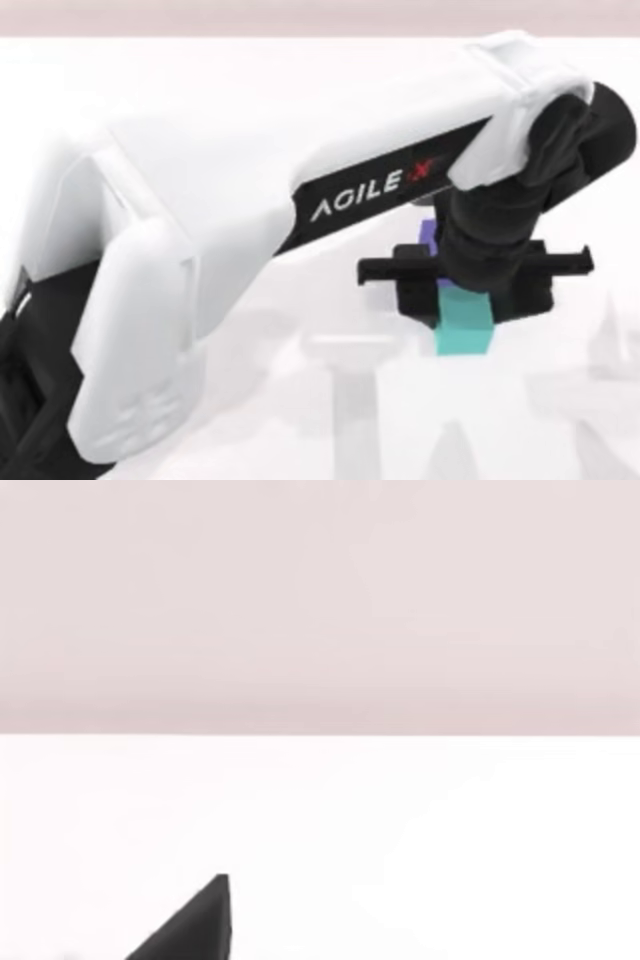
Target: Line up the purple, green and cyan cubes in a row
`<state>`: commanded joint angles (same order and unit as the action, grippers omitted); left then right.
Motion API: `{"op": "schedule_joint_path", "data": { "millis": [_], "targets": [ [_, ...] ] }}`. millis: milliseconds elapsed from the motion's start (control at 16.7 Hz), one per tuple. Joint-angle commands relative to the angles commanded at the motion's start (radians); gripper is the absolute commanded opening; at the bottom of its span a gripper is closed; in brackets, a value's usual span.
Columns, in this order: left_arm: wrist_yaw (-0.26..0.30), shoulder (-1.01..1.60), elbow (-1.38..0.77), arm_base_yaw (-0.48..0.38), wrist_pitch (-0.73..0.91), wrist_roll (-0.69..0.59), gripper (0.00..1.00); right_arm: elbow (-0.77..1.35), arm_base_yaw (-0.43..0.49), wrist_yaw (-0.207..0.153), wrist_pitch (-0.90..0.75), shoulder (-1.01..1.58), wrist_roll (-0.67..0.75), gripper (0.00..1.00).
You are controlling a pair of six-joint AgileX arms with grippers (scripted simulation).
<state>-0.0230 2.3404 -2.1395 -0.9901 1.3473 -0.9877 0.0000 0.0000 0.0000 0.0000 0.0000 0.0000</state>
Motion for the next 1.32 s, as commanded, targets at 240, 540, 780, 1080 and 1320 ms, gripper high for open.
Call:
{"op": "schedule_joint_path", "data": {
  "millis": [240, 540, 780, 1080, 1320],
  "targets": [
    [0.000, 0.013, 0.129, 0.000, -0.141, -0.004, 0.00, 0.000, 0.000, 0.000, 0.000, 0.000, 0.000, 1.00],
    [0.000, 0.025, 0.224, -0.004, -0.243, -0.004, 0.00, 0.000, 0.000, 0.000, 0.000, 0.000, 0.000, 1.00],
    [0.000, 0.025, 0.224, -0.004, -0.243, -0.004, 0.15, 0.000, 0.000, 0.000, 0.000, 0.000, 0.000, 1.00],
    [0.000, 0.025, 0.224, -0.004, -0.243, -0.004, 0.53, 0.000, 0.000, 0.000, 0.000, 0.000, 0.000, 1.00],
    [0.000, 0.025, 0.224, -0.004, -0.243, -0.004, 0.83, 0.000, 0.000, 0.000, 0.000, 0.000, 0.000, 1.00]
  ]
}}
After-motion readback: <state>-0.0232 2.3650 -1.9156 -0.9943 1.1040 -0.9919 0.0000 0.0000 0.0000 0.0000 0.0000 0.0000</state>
